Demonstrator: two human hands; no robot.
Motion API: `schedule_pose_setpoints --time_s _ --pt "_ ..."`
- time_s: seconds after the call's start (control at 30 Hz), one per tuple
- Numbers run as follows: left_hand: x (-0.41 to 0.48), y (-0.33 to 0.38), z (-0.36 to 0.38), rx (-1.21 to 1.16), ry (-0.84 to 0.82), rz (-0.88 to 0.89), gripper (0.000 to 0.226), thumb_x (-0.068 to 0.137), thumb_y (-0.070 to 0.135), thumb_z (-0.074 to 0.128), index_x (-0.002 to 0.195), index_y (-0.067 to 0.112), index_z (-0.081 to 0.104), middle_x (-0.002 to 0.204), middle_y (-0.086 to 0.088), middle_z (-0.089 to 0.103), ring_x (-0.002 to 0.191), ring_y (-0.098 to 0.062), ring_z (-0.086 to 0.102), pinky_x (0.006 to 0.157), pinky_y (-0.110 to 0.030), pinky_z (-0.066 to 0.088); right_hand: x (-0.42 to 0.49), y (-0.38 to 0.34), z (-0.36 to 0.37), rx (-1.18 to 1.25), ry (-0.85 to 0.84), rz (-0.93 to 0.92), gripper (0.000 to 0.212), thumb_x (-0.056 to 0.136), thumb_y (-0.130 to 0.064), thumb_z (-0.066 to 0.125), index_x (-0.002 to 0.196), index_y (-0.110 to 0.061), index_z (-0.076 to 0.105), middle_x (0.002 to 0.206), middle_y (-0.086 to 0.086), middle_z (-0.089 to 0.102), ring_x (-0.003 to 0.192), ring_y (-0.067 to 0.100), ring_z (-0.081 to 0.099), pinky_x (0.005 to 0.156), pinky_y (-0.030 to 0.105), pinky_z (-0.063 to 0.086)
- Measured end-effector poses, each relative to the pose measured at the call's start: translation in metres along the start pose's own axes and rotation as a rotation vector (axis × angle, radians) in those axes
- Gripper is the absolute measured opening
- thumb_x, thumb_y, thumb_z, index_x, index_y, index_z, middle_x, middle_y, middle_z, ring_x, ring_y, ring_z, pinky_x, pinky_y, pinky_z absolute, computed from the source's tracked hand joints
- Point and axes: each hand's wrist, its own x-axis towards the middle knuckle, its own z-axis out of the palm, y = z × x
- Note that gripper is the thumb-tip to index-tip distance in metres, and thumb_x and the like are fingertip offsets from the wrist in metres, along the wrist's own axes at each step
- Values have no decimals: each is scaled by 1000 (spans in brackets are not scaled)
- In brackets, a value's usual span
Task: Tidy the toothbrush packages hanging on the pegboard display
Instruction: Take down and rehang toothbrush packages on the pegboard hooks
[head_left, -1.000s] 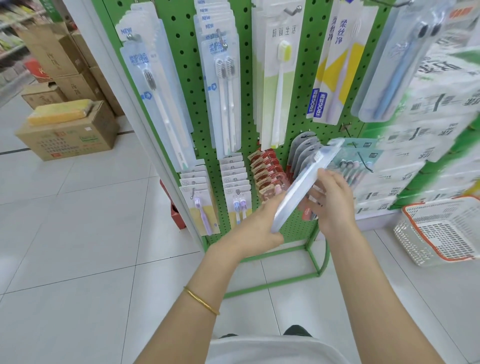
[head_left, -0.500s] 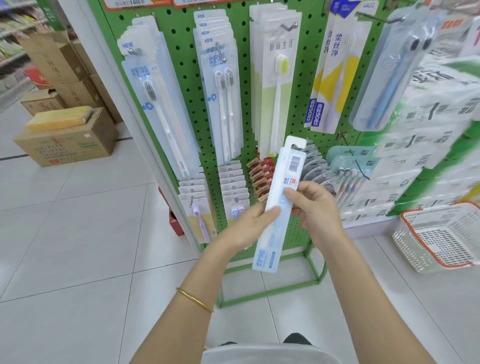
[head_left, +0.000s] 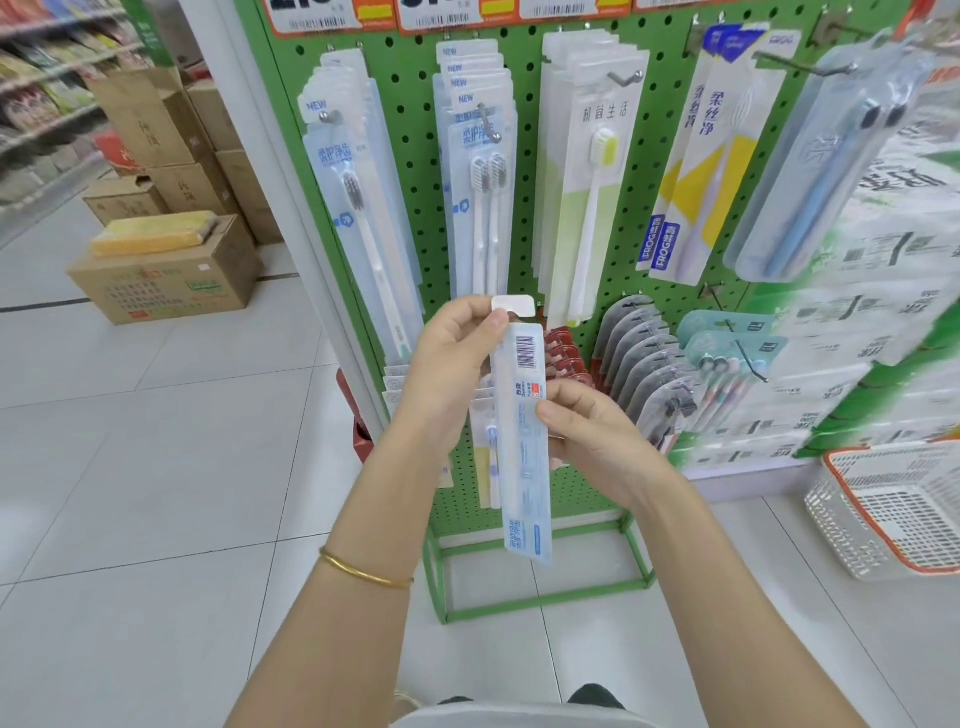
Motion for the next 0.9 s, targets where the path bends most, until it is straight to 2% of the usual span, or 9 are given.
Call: schedule_pose_setpoints --time_s 0.03,0.1,0.17,0.27,0.4,0.5,0.6,0.73,0.9 --pt "-1 3 -2 -52 -1 -12 12 97 10 49 97 11 61 87 -2 62 83 -16 60 81 -34 52 3 -1 4 23 -42 17 59 61 -47 84 97 -7 62 95 5 72 81 16 68 68 25 53" --pt "-3 11 -6 -157 1 -28 12 98 9 46 96 9 57 83 -3 59 76 -14 58 72 -29 52 9 1 12 40 -96 18 71 63 -48 83 109 -2 56 109 14 69 98 28 67 86 39 54" --pt "-7 21 -10 -228 13 -37 12 99 9 44 97 7 55 77 -3 58 65 -11 59 61 -23 50 13 1 25 37 -128 -3 78 63 -49 83 117 0 54 111 18 68 100 34 65 95 49 49" --pt "-13 34 -17 -155 70 3 17 100 14 45 108 9 59 81 1 66 72 -11 62 66 -24 49 19 -6 45 -93 -84 -80 65 63 -43 83 111 -6 60 98 9 70 90 26 66 87 43 53" --pt "-21 55 -31 4 232 183 24 100 23 44 118 15 58 108 -3 67 100 -15 64 87 -27 52 30 -34 76 -271 153 -260 43 67 -33 77 104 -19 59 95 4 67 85 19 64 76 27 52" --pt "-25 69 -38 98 316 323 21 98 29 48 114 19 56 111 0 64 100 -13 63 88 -30 52 38 -61 101 -443 312 -384 34 72 -31 80 92 -32 52 83 -20 58 75 -8 56 68 12 44" --pt "-21 80 -44 158 378 417 14 92 29 54 105 26 55 103 8 62 91 -1 60 81 -27 51 48 -75 121 -572 411 -439 42 71 -43 78 96 -27 49 84 -21 52 77 -7 51 71 19 45" --pt "-14 88 -49 177 422 476 10 93 18 59 100 25 56 97 8 63 86 -1 60 77 -19 49 62 -80 137 -698 460 -444 50 72 -50 72 101 -21 45 93 -15 50 85 6 52 77 32 46" --pt "-7 87 -53 204 425 477 11 93 15 59 94 25 55 88 11 64 80 -2 61 74 -20 49 70 -78 143 -782 500 -399 49 74 -53 68 97 -21 39 88 -14 47 79 12 51 67 33 42"
